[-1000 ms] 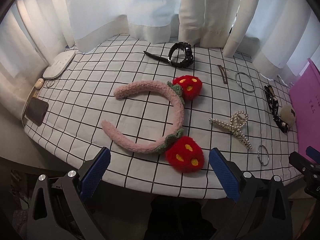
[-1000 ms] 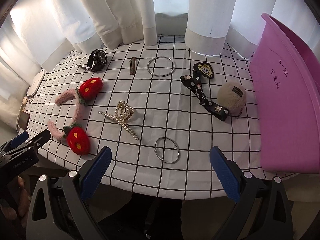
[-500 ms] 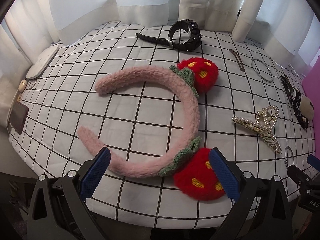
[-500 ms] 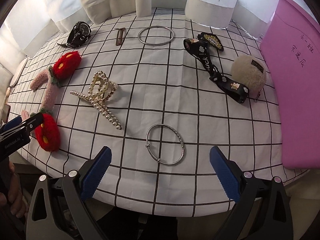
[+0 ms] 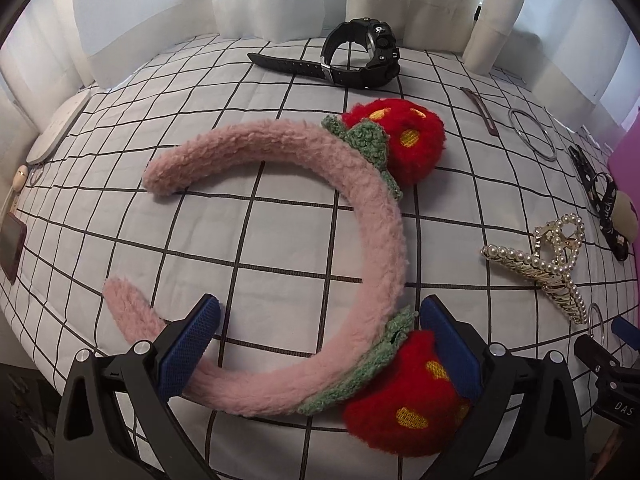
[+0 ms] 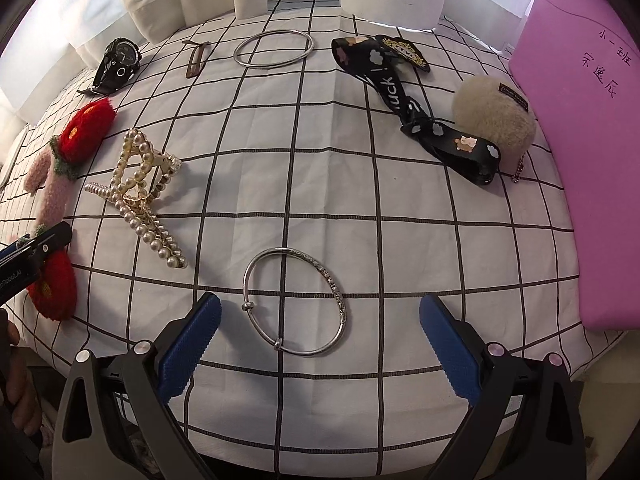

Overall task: Organize jewelry
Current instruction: 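Close the left gripper on the pink headband while the right gripper grasps the silver bangle, then carry the headband and bangle over the pink bin and open both grippers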

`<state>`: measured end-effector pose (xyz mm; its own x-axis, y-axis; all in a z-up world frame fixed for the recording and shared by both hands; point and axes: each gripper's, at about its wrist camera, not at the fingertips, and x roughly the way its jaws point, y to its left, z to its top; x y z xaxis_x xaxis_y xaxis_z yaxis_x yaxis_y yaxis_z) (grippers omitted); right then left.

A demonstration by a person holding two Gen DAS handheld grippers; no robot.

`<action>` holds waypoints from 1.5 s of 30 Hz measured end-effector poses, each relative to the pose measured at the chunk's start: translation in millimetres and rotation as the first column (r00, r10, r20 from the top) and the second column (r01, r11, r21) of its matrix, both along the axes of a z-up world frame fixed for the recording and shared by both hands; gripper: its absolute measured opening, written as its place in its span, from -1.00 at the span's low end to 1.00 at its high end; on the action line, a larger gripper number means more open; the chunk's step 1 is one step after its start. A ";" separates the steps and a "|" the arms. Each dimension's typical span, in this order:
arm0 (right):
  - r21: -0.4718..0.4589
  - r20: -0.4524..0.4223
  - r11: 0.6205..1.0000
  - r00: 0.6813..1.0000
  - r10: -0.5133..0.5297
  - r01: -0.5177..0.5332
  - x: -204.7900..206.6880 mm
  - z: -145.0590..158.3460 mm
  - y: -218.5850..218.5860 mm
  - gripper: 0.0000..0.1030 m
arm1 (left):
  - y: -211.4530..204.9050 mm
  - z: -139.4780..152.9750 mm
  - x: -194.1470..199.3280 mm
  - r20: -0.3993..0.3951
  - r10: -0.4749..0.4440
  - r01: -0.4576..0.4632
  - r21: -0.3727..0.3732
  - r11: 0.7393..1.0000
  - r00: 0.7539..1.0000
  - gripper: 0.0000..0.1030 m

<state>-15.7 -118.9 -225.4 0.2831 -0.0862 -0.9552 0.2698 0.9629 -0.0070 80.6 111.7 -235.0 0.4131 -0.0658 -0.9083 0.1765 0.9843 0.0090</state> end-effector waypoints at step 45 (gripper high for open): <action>0.046 0.114 0.992 0.987 0.111 -0.117 -5.2 27.5 5.2 -0.13 | -10.5 40.9 -22.9 0.070 -0.034 0.035 -0.023 0.999 0.997 -0.79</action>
